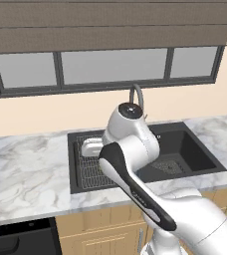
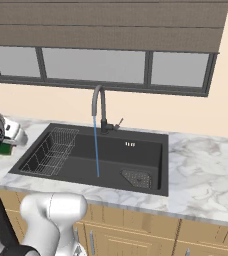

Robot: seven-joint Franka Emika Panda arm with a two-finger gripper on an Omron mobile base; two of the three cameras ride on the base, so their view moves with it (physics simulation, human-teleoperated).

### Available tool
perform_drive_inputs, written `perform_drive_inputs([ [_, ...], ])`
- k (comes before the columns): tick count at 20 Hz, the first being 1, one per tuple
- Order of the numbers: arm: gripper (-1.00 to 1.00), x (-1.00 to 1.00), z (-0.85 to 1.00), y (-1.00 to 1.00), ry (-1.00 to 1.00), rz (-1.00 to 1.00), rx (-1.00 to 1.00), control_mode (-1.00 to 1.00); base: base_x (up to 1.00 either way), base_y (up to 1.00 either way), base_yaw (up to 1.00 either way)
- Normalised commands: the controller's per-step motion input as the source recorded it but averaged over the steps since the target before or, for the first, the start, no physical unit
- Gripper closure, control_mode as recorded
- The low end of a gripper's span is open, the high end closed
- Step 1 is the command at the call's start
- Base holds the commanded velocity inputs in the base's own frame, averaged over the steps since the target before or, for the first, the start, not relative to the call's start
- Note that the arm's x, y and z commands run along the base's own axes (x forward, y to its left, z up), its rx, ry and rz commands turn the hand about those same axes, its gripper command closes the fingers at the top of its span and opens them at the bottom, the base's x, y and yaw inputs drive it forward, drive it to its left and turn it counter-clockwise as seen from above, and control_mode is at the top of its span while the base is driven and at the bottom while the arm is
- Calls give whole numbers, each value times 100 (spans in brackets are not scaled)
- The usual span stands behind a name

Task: Soak the sponge with water for a few seconds and then drop it inside the sink.

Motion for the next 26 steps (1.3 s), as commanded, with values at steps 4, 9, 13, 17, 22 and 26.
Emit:
perform_drive_inputs([
  [4,100,-10,2,-40,0,-15,-1,-100,0,0,0],
  [9,100,-3,0,-37,0,-18,0,-100,0,0,0],
  [13,100,0,0,-35,-2,-23,0,-100,0,0,0],
  [17,100,0,0,-31,-7,-27,0,-100,0,0,0],
  [22,100,0,0,-25,-9,-31,0,-100,0,0,0],
  [26,100,0,0,-20,-9,-34,0,-100,0,0,0],
])
